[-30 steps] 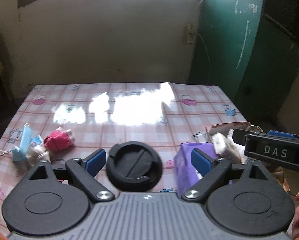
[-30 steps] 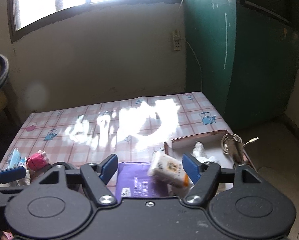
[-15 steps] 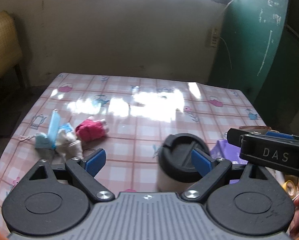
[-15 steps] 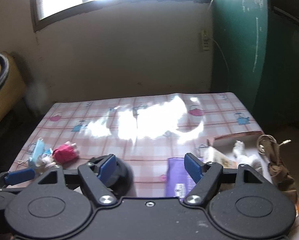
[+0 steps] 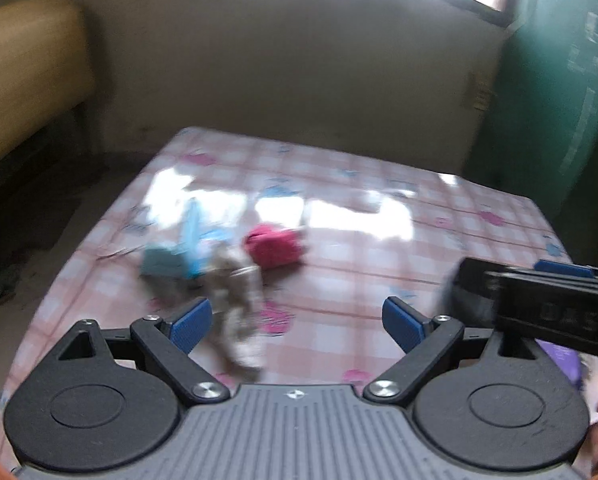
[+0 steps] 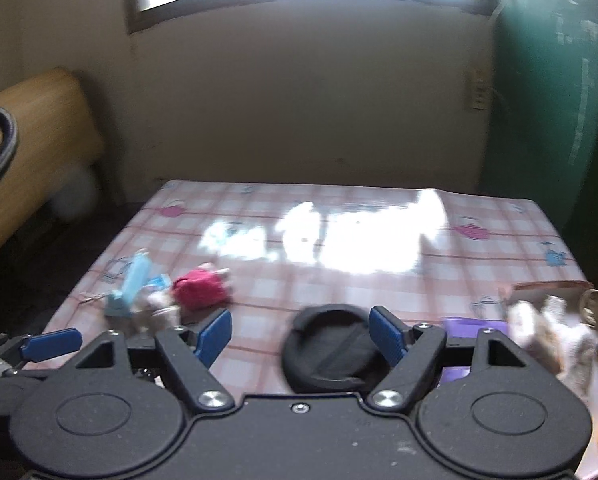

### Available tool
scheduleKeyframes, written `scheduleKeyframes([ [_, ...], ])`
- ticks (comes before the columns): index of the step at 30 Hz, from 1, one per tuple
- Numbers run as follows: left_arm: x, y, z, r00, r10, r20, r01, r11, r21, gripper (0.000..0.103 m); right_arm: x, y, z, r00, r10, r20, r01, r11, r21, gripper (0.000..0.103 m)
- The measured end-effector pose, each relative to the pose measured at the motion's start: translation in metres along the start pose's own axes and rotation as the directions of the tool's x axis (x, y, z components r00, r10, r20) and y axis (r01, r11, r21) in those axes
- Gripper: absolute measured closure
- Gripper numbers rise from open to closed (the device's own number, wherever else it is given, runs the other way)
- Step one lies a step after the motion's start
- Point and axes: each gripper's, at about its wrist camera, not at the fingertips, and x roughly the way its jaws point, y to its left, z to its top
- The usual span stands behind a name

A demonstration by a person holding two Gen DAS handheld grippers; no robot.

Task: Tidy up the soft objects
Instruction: 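Move both open tools back over the table toward the blue mask and white cloth, then grasp the blue face mask with the left tool while the right tool grasps the white cloth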

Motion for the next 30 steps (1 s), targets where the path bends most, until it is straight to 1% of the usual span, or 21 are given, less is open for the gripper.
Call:
scheduleKeyframes([
  [2, 0.004, 0.022, -0.003, 0.999, 0.033, -0.004, -0.033, 0.999, -0.038, 0.008, 0.005, 0.014, -0.002, 0.999, 0.032, -0.005, -0.032, 0.999, -0.012, 0.014],
  [4, 0.012, 0.047, -0.006, 0.997, 0.079, -0.022, -0.080, 0.993, -0.082, 0.008, 0.012, 0.028, -0.006, 0.998, 0.054, -0.019, -0.055, 0.998, -0.038, 0.014],
  [8, 0.031, 0.085, -0.004, 0.990, 0.131, -0.045, -0.136, 0.981, -0.139, 0.008, 0.026, 0.055, -0.015, 0.995, 0.090, -0.036, -0.093, 0.992, -0.088, 0.014],
  [11, 0.049, 0.103, 0.004, 0.987, 0.151, -0.055, -0.158, 0.974, -0.160, 0.008, 0.035, 0.066, -0.022, 0.992, 0.118, -0.048, -0.122, 0.989, -0.083, 0.014],
  [14, 0.070, 0.110, 0.015, 0.988, 0.143, -0.054, -0.151, 0.971, -0.185, 0.008, 0.043, 0.073, -0.028, 0.987, 0.149, -0.067, -0.153, 0.985, -0.073, 0.014],
  [16, 0.084, 0.112, 0.023, 0.991, 0.125, -0.051, -0.133, 0.971, -0.196, 0.007, 0.045, 0.077, -0.031, 0.985, 0.155, -0.073, -0.161, 0.983, -0.085, 0.014],
  [17, 0.092, 0.110, 0.028, 0.991, 0.125, -0.055, -0.133, 0.971, -0.200, 0.006, 0.046, 0.079, -0.032, 0.985, 0.156, -0.073, -0.162, 0.982, -0.094, 0.014],
  [18, 0.099, 0.110, 0.031, 0.990, 0.125, -0.058, -0.135, 0.969, -0.205, 0.002, 0.048, 0.080, -0.033, 0.985, 0.159, -0.073, -0.166, 0.981, -0.100, 0.014],
  [21, 0.119, 0.109, 0.040, 0.985, 0.159, -0.064, -0.169, 0.963, -0.209, 0.001, 0.052, 0.080, -0.034, 0.981, 0.177, -0.075, -0.184, 0.978, -0.101, 0.014],
  [24, 0.137, 0.111, 0.041, 0.982, 0.166, -0.086, -0.181, 0.958, -0.222, 0.002, 0.060, 0.080, -0.036, 0.980, 0.176, -0.087, -0.185, 0.977, -0.102, 0.014],
  [26, 0.143, 0.115, 0.038, 0.981, 0.176, -0.085, -0.191, 0.955, -0.228, 0.007, 0.063, 0.080, -0.037, 0.980, 0.177, -0.095, -0.186, 0.977, -0.100, 0.014],
  [27, 0.144, 0.116, 0.037, 0.984, 0.162, -0.077, -0.176, 0.957, -0.232, 0.023, 0.065, 0.080, -0.038, 0.979, 0.178, -0.098, -0.188, 0.977, -0.099, 0.014],
  [28, 0.144, 0.119, 0.035, 0.988, 0.138, -0.068, -0.151, 0.960, -0.237, 0.041, 0.067, 0.080, -0.038, 0.979, 0.179, -0.101, -0.189, 0.977, -0.098, 0.014],
  [29, 0.141, 0.122, 0.034, 0.993, 0.105, -0.057, -0.116, 0.962, -0.247, 0.049, 0.070, 0.080, -0.039, 0.978, 0.178, -0.104, -0.188, 0.977, -0.096, 0.014],
  [30, 0.137, 0.122, 0.034, 0.994, 0.097, -0.049, -0.106, 0.963, -0.246, 0.071, 0.073, 0.080, -0.039, 0.978, 0.180, -0.107, -0.190, 0.977, -0.097, 0.014],
])
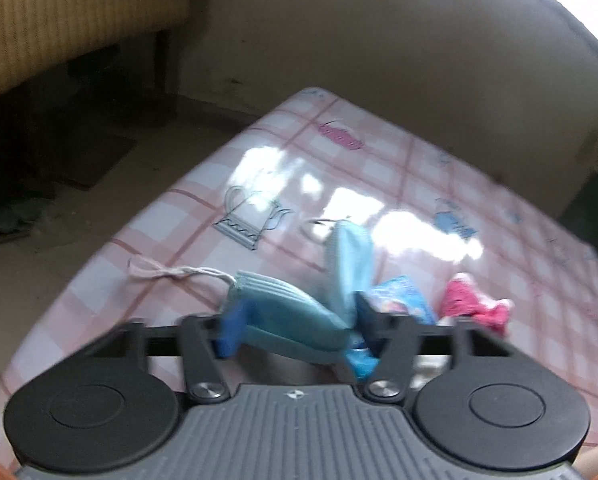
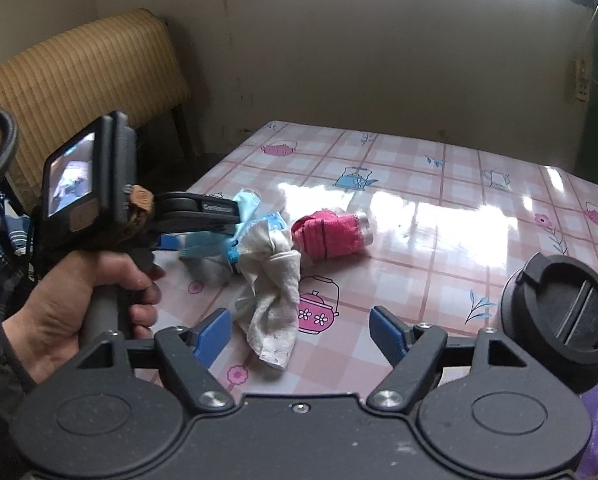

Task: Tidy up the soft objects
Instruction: 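Grasp the blue face mask with the left tool while the right tool grasps the white cloth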

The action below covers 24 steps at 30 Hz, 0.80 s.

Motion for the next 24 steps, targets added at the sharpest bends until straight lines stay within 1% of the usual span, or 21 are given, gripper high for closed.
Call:
scheduleKeyframes([
  [1, -0.005, 0.000, 0.000, 1.000, -0.001, 0.011, 0.001, 1.000, 0.022, 0.078, 0.003, 0.000, 0.000, 1.000, 0.002, -0.003, -0.002, 1.000, -0.002, 0.014],
  [4, -0.017, 0.006, -0.003, 0.999, -0.028, 0.024, 0.027, 0.999, 0.045, 0.085, 0.014, 0.002, 0.000, 1.000, 0.013, -0.014, -0.013, 1.000, 0.003, 0.014],
  [9, -0.048, 0.018, -0.019, 0.998, -0.049, 0.035, 0.045, 0.995, 0.091, 0.086, 0.041, 0.009, 0.005, 0.998, 0.055, -0.043, -0.055, 0.999, 0.000, 0.014],
  [12, -0.067, 0.022, -0.031, 0.998, -0.047, 0.045, 0.042, 0.992, 0.117, 0.086, 0.061, 0.016, 0.011, 0.997, 0.056, -0.051, -0.056, 0.998, 0.008, 0.014],
  [14, -0.078, 0.028, -0.041, 0.998, -0.052, 0.040, 0.047, 0.992, 0.115, 0.086, 0.078, 0.019, 0.016, 0.997, 0.053, -0.057, -0.053, 0.999, 0.007, 0.014],
  [16, -0.083, 0.034, -0.045, 0.998, -0.053, 0.037, 0.049, 0.993, 0.107, 0.086, 0.095, 0.022, 0.020, 0.997, 0.033, -0.071, -0.032, 0.999, 0.014, 0.014],
  [20, -0.081, 0.036, -0.053, 0.999, -0.045, 0.029, 0.042, 0.995, 0.096, 0.086, 0.121, 0.026, 0.025, 0.997, 0.026, -0.066, -0.026, 1.000, 0.016, 0.015],
  [22, -0.078, 0.034, -0.055, 0.999, -0.041, 0.024, 0.039, 0.994, 0.100, 0.086, 0.129, 0.029, 0.027, 0.996, 0.040, -0.080, -0.040, 0.999, 0.002, 0.031],
  [23, -0.079, 0.033, -0.056, 0.999, -0.041, 0.024, 0.039, 0.994, 0.102, 0.086, 0.134, 0.031, 0.028, 0.995, 0.027, -0.097, -0.029, 0.999, -0.018, 0.056],
  [24, -0.079, 0.032, -0.055, 0.999, -0.042, 0.026, 0.039, 0.994, 0.098, 0.086, 0.134, 0.033, 0.027, 0.994, 0.010, -0.107, -0.014, 0.999, -0.038, 0.072],
])
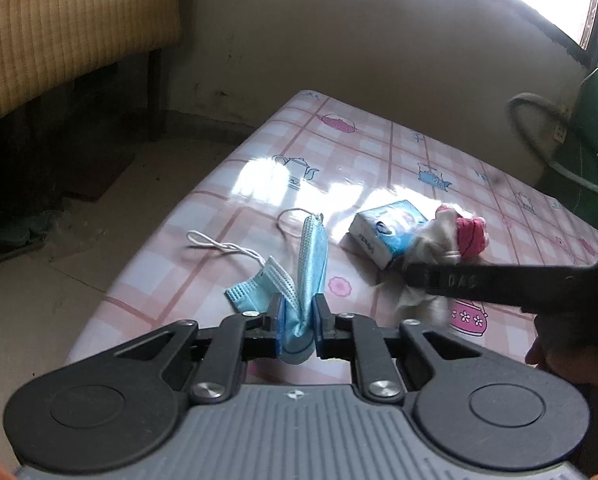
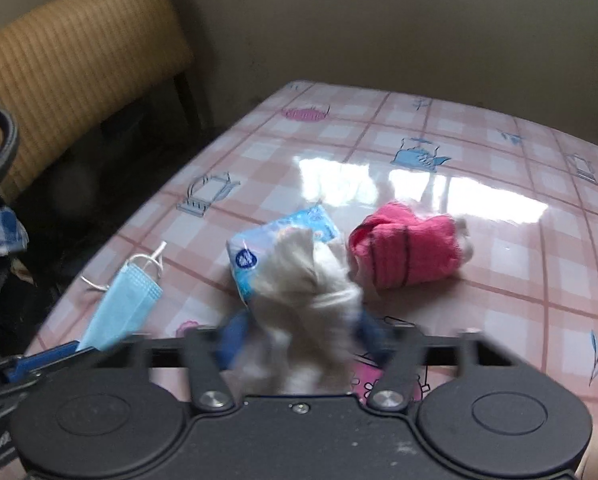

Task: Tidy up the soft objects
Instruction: 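Grasp the blue face mask with the left tool while the right tool grasps the white cloth, then lift the blue mask and white cloth in both tools off the table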

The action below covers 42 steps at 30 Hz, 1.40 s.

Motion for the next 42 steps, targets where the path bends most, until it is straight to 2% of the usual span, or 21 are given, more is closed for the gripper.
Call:
scheduleKeyframes([
  [1, 0.000, -0.001, 0.001, 1.000, -0.003, 0.001, 0.003, 1.000, -0.002, 0.086, -0.004, 0.001, -0.003, 1.000, 0.004, 0.004, -0.004, 1.000, -0.011, 0.073],
  [2, -0.001, -0.002, 0.002, 1.000, -0.007, 0.003, 0.007, 1.000, -0.004, 0.086, -0.009, 0.001, -0.005, 1.000, 0.017, 0.008, -0.017, 1.000, -0.012, 0.079],
  [3, -0.003, -0.002, 0.001, 1.000, -0.007, 0.005, 0.007, 1.000, -0.003, 0.086, -0.016, 0.001, -0.007, 1.000, 0.012, 0.015, -0.011, 1.000, -0.014, 0.081],
  [7, -0.011, -0.010, 0.001, 1.000, -0.012, 0.014, 0.011, 1.000, 0.004, 0.086, -0.053, 0.000, -0.015, 0.998, -0.004, 0.059, 0.006, 0.999, -0.044, 0.081],
  [13, -0.028, -0.030, 0.003, 0.999, -0.025, 0.038, 0.023, 0.999, 0.036, 0.086, -0.107, -0.012, -0.024, 0.995, -0.030, 0.095, 0.029, 0.999, 0.014, 0.081],
  [19, -0.048, -0.051, 0.003, 0.998, -0.027, 0.053, 0.023, 0.998, 0.064, 0.086, -0.142, -0.025, -0.031, 0.993, -0.057, 0.103, 0.049, 0.996, 0.077, 0.081],
  [31, -0.075, -0.085, 0.003, 0.997, -0.036, 0.073, 0.027, 0.993, 0.118, 0.086, -0.195, -0.033, -0.043, 0.986, -0.059, 0.159, 0.040, 0.992, 0.117, 0.081],
  [42, -0.082, -0.109, -0.003, 0.996, -0.050, 0.076, 0.038, 0.986, 0.160, 0.086, -0.221, -0.041, -0.048, 0.980, -0.087, 0.181, 0.063, 0.989, 0.134, 0.081],
])
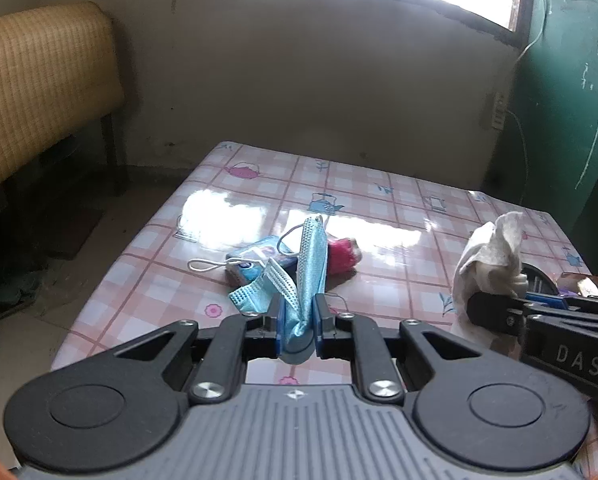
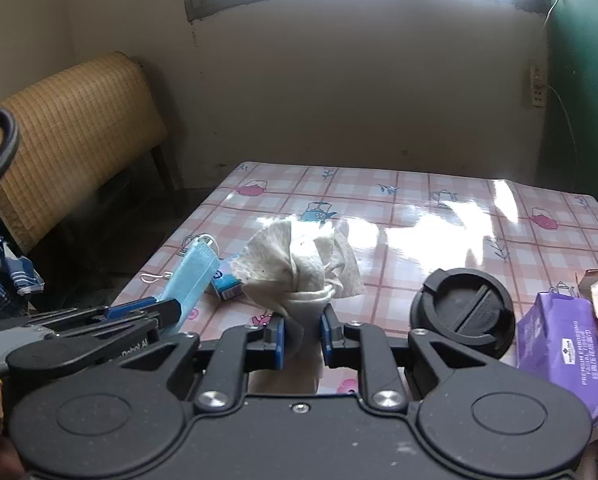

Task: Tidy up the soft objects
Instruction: 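Lift the blue mask and white cloth in both tools off the table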

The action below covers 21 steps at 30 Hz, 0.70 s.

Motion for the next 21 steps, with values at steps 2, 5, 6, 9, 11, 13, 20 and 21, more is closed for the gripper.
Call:
scheduleKeyframes([
  [2, 0.000, -0.003, 0.000, 1.000, -0.004, -0.001, 0.004, 1.000, 0.005, 0.086, -0.002, -0.002, 0.000, 1.000, -0.003, 0.002, 0.003, 1.000, 0.004, 0.081],
  [5, 0.000, -0.008, 0.000, 1.000, -0.007, -0.003, 0.007, 1.000, 0.012, 0.086, -0.004, -0.005, 0.001, 1.000, -0.008, 0.006, 0.008, 1.000, 0.011, 0.081],
  [6, 0.000, -0.009, 0.000, 1.000, -0.007, -0.003, 0.007, 1.000, 0.010, 0.086, -0.005, -0.006, 0.001, 1.000, -0.011, 0.008, 0.011, 1.000, 0.012, 0.081],
  [9, -0.001, -0.012, 0.001, 1.000, -0.010, -0.002, 0.010, 1.000, 0.016, 0.086, -0.007, -0.009, 0.002, 1.000, -0.014, 0.012, 0.014, 1.000, 0.018, 0.081],
  [11, 0.000, -0.013, 0.002, 1.000, -0.012, -0.003, 0.012, 1.000, 0.017, 0.086, -0.008, -0.010, 0.002, 1.000, -0.015, 0.015, 0.015, 1.000, 0.018, 0.081],
  [13, 0.000, -0.015, 0.002, 1.000, -0.013, -0.003, 0.013, 1.000, 0.017, 0.086, -0.010, -0.013, 0.002, 1.000, -0.016, 0.016, 0.016, 1.000, 0.020, 0.081],
  [20, 0.002, -0.021, 0.005, 1.000, -0.026, -0.004, 0.026, 0.999, 0.028, 0.086, -0.013, -0.021, 0.004, 0.999, -0.025, 0.025, 0.025, 0.999, 0.028, 0.081],
  [21, 0.001, -0.023, 0.005, 1.000, -0.026, -0.002, 0.026, 0.999, 0.030, 0.086, -0.013, -0.022, 0.004, 0.999, -0.026, 0.026, 0.025, 0.999, 0.030, 0.081],
])
